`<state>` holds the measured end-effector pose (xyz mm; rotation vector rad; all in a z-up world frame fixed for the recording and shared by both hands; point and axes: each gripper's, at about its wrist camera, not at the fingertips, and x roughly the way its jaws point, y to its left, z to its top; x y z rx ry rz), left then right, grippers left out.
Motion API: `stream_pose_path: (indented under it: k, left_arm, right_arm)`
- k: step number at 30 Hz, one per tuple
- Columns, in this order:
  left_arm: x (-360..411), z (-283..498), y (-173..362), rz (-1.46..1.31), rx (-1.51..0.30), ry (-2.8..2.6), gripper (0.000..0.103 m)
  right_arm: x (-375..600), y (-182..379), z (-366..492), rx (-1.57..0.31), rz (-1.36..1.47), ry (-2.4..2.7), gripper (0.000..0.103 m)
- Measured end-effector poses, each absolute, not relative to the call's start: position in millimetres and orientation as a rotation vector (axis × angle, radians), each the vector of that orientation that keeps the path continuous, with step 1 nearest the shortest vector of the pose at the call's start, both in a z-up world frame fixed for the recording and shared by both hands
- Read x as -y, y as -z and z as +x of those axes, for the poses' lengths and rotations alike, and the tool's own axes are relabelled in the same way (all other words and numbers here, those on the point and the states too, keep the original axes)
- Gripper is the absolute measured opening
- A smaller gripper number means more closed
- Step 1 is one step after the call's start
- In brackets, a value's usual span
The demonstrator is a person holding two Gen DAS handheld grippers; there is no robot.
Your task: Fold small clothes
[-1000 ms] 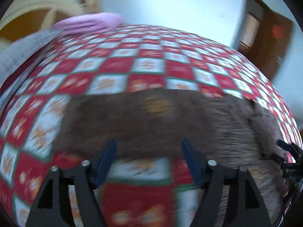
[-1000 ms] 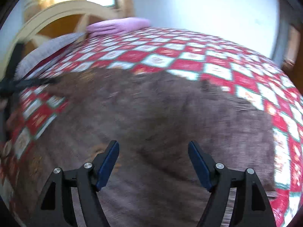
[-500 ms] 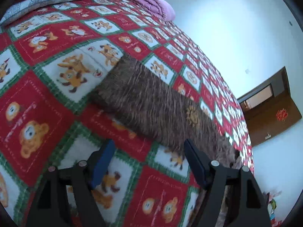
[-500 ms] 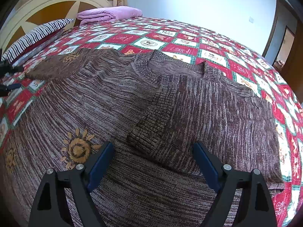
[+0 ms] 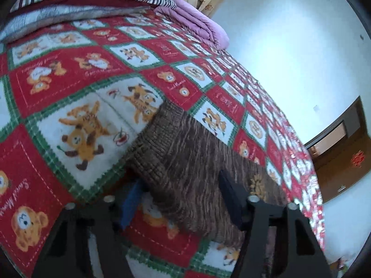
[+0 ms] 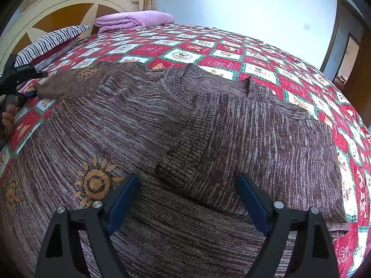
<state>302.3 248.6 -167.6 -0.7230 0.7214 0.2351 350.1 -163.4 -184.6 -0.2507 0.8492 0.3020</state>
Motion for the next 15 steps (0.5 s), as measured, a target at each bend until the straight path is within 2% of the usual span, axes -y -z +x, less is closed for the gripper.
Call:
stream_pose_path:
  k: [1,2,3,15]
  left_arm:
    - [-249,304,167,-0.701,-0.731,-0.241,0.026]
    - [-250,305,168,-0.698,-0.745,-0.225,0.011]
    - [-250,306,169,-0.702,-0.759,-0.208,0.008]
    - [-230,303,109,-0.589,-0.679,-0.147,0.007]
  right_arm:
    - [164,185,350,-0.849,-0.250,-0.303,0.088]
    - [164,185,350,-0.848,-0.249,-0.303,0.088]
    - [164,185,350,-0.847,-0.249,-0.303,0.088]
    - [164,185,351,-0.852,-0.243,-0.307,0.088]
